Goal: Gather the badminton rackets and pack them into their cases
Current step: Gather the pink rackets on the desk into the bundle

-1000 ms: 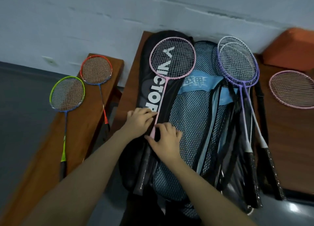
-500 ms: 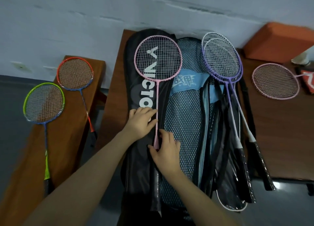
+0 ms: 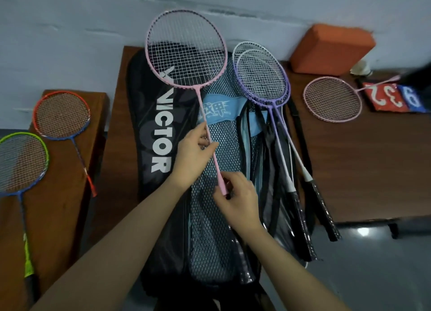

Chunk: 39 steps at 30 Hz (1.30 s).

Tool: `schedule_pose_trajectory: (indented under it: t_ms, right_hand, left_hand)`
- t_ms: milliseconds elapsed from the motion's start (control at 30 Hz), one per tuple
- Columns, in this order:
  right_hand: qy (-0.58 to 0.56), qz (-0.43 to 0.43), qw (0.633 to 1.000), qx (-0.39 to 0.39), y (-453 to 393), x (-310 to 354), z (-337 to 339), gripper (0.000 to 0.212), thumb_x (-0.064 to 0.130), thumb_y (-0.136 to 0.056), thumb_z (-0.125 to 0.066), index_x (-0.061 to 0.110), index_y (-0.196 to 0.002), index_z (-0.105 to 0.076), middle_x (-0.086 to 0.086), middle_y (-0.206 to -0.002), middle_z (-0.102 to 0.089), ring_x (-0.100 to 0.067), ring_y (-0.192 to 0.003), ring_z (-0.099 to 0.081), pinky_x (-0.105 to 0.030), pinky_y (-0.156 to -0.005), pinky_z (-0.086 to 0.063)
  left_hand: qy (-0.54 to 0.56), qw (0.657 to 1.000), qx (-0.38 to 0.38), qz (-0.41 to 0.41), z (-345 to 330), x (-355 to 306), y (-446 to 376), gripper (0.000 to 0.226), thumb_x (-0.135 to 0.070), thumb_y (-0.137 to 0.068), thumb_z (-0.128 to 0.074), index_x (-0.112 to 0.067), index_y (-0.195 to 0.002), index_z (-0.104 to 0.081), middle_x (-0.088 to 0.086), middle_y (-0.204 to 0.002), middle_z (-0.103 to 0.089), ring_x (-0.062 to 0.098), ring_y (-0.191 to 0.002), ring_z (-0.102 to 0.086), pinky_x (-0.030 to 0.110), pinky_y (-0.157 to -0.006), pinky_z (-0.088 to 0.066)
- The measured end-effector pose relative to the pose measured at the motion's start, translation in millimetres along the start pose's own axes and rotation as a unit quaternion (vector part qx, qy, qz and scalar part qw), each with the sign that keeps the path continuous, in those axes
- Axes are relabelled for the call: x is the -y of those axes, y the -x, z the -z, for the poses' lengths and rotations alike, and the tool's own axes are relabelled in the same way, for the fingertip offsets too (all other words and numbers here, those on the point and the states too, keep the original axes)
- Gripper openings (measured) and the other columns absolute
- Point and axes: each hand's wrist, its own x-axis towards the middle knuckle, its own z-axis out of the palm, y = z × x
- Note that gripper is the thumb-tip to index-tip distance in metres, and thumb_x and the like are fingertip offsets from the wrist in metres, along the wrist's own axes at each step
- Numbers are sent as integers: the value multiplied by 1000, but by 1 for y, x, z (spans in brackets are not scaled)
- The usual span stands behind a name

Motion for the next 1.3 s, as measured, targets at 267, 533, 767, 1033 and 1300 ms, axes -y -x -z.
schedule_pose_trajectory:
  t_ms: [267, 533, 767, 1033, 1300]
  right_hand:
    - [-44, 40, 998, 7, -9, -54, 89, 29, 25, -77, -59, 14, -104, -62, 5, -89, -59, -8, -74, -54, -38, -66, -48]
    - [-97, 72, 991, 53, -14, -153, 201, 28, 38, -85, -58, 19, -104, -60, 6, -89, -54, -9, -75, -53, -38, -69, -47]
    - [-91, 18, 995, 24, -56, -236, 268, 20, 24, -92, -57, 14, -108, -63, 5, -97, -62, -8, -80, -57, -35, -72, -50]
    - [-25, -28, 999, 34, -120, -287, 275, 21, 21, -89, -61, 14, -109, -63, 4, -98, -61, -9, -84, -58, -33, -77, -52]
    - [128, -62, 989, 44, -180, -326, 262, 30, 25, -83, -63, 17, -113, -61, -4, -108, -60, -29, -101, -57, -46, -86, -45]
  left_hand:
    - [38, 996, -74, -10, -80, -63, 9, 53, -11, -85, -63, -17, -135, -45, 7, -100, -59, 0, -71, -57, 9, -71, -48]
    - [-23, 982, -183, -29, -216, -113, 24, 48, -7, -89, -55, -11, -136, -44, 1, -90, -46, 2, -64, -50, 6, -65, -39]
    - [-75, 980, -185, 14, -283, -118, 22, 48, -6, -91, -51, -5, -137, -40, 7, -98, -43, 12, -71, -46, 11, -72, -35]
    - [-99, 983, -151, -19, -291, -87, -15, 42, -3, -90, -53, 3, -131, -45, 11, -90, -51, 18, -72, -50, 27, -70, -42]
    - [-397, 914, -83, -31, -319, -66, -40, 49, -15, -78, -57, 2, -124, -52, 25, -111, -55, 42, -98, -52, 48, -81, -45]
